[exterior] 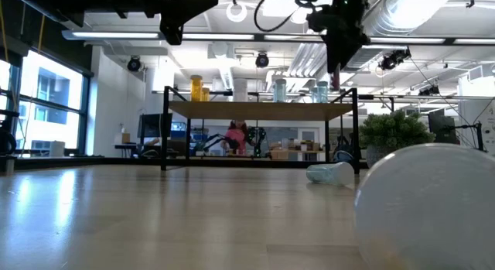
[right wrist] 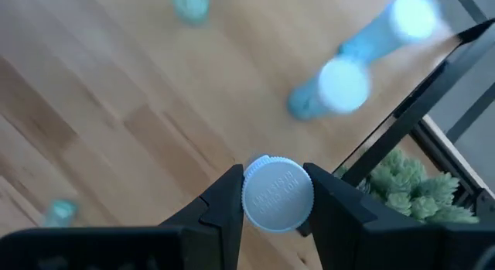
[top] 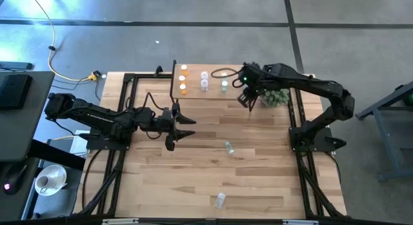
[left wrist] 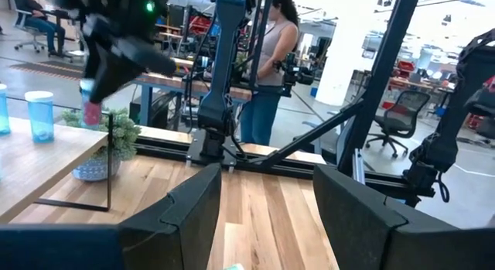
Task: Pick and place medicine bottles onto shelf by color
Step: Put the blue pill bottle on the shelf and aligned with the other blue pill bottles, then put the transparent pill bottle on the shelf and aligned with the other transparent pill bottles
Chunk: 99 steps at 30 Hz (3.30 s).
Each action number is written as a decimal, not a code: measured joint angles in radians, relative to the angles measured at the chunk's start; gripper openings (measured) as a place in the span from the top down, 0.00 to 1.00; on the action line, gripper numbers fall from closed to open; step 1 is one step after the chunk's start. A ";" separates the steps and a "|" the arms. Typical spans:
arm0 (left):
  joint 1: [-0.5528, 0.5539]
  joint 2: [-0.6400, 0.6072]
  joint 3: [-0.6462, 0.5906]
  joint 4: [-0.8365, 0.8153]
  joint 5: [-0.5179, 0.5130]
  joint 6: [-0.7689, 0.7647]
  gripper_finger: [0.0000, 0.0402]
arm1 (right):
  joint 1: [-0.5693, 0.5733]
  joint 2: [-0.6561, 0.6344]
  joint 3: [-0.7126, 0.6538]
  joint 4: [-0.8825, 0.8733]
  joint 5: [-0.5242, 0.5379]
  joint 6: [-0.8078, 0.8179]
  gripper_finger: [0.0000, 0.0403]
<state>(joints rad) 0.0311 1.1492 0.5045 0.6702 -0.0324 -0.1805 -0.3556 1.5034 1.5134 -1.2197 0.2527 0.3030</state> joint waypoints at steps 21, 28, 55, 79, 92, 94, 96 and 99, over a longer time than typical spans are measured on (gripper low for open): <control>0.000 0.000 0.000 -0.008 -0.006 0.000 0.51 | -0.017 -0.080 -0.161 0.221 0.001 -0.016 0.72; 0.000 0.000 0.000 -0.008 -0.006 0.000 0.51 | -0.051 -0.068 -0.161 0.238 -0.011 -0.033 0.72; 0.001 0.000 0.000 -0.015 -0.006 0.000 0.51 | -0.056 -0.036 -0.161 0.213 -0.016 -0.058 0.71; 0.001 0.000 0.000 -0.017 -0.006 0.000 0.51 | -0.056 -0.075 -0.161 0.237 0.005 -0.088 0.63; 0.001 0.000 0.000 -0.023 -0.006 0.000 0.51 | -0.022 -0.199 -0.161 0.223 -0.062 -0.061 0.63; 0.001 0.000 0.000 -0.023 -0.005 0.000 0.51 | 0.008 -0.212 -0.161 0.208 -0.100 -0.049 0.63; 0.001 0.000 0.000 -0.025 -0.005 0.000 0.51 | 0.047 -0.220 -0.161 0.186 -0.132 -0.046 0.63; 0.001 0.000 0.000 -0.036 -0.005 0.000 0.51 | 0.119 -0.223 -0.161 0.154 -0.156 -0.023 0.63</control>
<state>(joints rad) 0.0322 1.1492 0.5041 0.6346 -0.0376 -0.1802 -0.2364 1.2808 1.3529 -1.0658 0.0963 0.2796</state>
